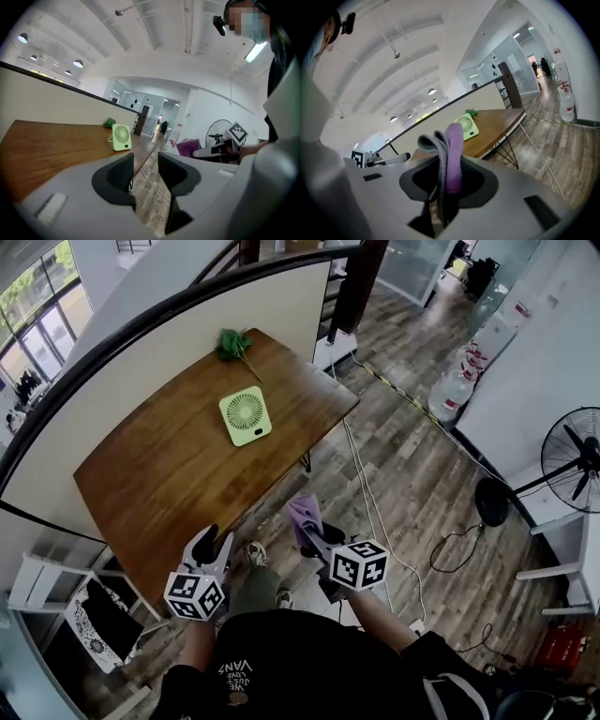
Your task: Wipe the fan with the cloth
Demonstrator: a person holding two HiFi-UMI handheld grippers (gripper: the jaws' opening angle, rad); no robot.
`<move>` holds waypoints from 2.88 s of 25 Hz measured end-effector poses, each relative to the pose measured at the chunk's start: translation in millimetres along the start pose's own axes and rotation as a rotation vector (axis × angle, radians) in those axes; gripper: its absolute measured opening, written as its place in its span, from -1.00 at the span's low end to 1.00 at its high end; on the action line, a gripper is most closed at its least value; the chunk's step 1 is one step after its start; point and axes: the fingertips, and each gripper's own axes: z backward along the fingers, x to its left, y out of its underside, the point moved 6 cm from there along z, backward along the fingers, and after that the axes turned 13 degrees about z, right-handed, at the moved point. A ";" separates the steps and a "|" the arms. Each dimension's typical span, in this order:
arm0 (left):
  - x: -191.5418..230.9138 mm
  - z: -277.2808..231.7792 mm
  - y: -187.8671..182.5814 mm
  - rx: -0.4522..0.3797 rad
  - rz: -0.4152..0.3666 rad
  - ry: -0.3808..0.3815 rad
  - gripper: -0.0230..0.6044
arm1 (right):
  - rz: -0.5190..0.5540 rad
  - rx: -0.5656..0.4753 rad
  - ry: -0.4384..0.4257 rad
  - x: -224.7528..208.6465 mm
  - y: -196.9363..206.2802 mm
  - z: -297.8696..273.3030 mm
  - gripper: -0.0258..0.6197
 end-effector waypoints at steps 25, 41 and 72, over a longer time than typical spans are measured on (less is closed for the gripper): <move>116.4 -158.7 -67.0 0.096 0.043 0.004 -0.46 | 0.060 0.096 -0.051 -68.0 -77.9 -168.2 -0.61; 150.1 -211.4 -56.5 0.163 0.098 -0.057 -0.46 | 0.127 0.184 -0.201 -88.5 -109.0 -239.4 -0.61; 166.0 -292.7 -41.2 0.261 0.049 -0.099 -0.54 | 0.385 0.443 -0.589 -93.2 -146.8 -351.0 -0.61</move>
